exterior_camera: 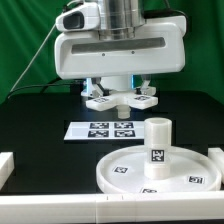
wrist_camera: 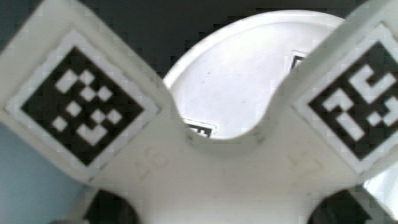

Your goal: Assemble round table

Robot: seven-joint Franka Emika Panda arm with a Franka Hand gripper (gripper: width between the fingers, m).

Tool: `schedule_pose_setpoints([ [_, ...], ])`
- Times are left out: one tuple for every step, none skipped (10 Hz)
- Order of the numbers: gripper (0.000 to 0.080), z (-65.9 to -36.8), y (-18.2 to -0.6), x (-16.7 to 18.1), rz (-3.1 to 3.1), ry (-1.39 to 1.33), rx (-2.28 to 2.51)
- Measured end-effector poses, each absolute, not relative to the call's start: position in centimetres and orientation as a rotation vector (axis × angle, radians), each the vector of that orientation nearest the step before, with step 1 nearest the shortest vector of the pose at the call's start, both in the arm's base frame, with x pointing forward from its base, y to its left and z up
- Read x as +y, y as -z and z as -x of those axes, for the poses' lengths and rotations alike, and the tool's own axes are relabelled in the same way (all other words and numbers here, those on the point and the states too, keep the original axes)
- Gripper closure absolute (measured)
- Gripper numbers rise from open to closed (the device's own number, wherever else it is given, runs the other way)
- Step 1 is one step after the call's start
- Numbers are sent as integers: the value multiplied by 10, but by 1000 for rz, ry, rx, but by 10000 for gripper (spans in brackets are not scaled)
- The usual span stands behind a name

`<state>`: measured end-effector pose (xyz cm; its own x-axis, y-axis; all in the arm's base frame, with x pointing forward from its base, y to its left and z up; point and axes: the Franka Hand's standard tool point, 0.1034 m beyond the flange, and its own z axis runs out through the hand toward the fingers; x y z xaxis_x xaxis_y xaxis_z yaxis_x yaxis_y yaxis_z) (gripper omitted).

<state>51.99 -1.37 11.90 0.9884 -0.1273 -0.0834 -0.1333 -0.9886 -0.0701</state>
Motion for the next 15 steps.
schedule_pose_setpoints([
  [351, -520, -119, -14, 3057, -120, 201],
  [351, -520, -119, -14, 3057, -120, 201],
  [351, -522, -120, -11, 3057, -123, 203],
  [351, -533, -125, -1, 3054, -124, 189],
  [351, -549, -129, 11, 3055, -96, 176],
  [351, -559, -129, 17, 3056, -82, 166],
  [351, -564, -129, 23, 3056, -77, 184],
  [351, -568, -129, 32, 3056, -74, 212],
  [351, -568, -128, 38, 3057, -75, 205],
  [351, -566, -125, 40, 3058, -81, 201],
  [351, -564, -123, 42, 3061, -73, 196],
  [351, -562, -123, 46, 3061, -66, 198],
  [351, -563, -124, 46, 3063, -40, 171],
  [351, -560, -124, 41, 3064, -32, 155],
  [351, -558, -123, 38, 3064, -34, 161],
])
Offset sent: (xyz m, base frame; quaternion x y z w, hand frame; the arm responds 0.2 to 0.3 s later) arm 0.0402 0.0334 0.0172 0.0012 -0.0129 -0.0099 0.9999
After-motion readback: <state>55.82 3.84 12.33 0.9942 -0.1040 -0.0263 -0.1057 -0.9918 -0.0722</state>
